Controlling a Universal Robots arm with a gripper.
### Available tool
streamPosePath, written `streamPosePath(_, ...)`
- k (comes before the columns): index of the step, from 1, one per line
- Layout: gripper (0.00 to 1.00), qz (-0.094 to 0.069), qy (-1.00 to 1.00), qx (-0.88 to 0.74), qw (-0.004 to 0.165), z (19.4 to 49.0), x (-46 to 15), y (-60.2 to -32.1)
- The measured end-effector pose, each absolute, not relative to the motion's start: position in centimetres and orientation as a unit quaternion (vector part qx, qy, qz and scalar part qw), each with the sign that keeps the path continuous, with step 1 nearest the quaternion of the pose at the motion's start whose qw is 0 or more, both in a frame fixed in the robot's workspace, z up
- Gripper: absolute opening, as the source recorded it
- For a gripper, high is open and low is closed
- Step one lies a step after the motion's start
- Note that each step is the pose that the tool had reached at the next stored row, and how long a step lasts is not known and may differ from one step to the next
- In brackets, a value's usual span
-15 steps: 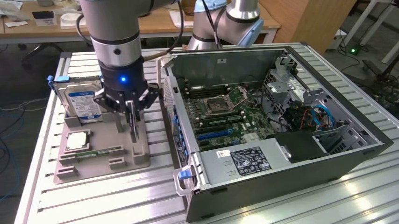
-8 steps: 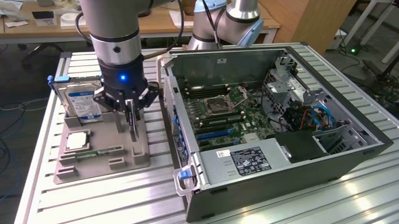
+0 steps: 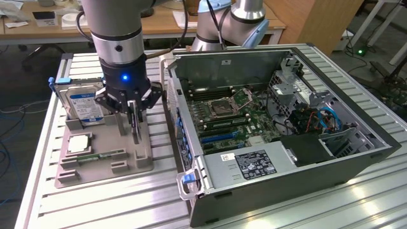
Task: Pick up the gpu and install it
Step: 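Pick up the gpu and move the gpu toward the slot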
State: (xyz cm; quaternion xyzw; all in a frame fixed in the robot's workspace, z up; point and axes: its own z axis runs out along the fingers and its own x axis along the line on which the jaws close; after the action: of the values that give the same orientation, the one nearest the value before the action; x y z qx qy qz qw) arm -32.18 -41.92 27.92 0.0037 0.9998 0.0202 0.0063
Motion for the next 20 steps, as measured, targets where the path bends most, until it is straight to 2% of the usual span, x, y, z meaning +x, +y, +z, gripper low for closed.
streamPosePath(20, 0.28, 0.020, 1.000, 0.004, 0.006, 28.91, -32.18, -42.01)
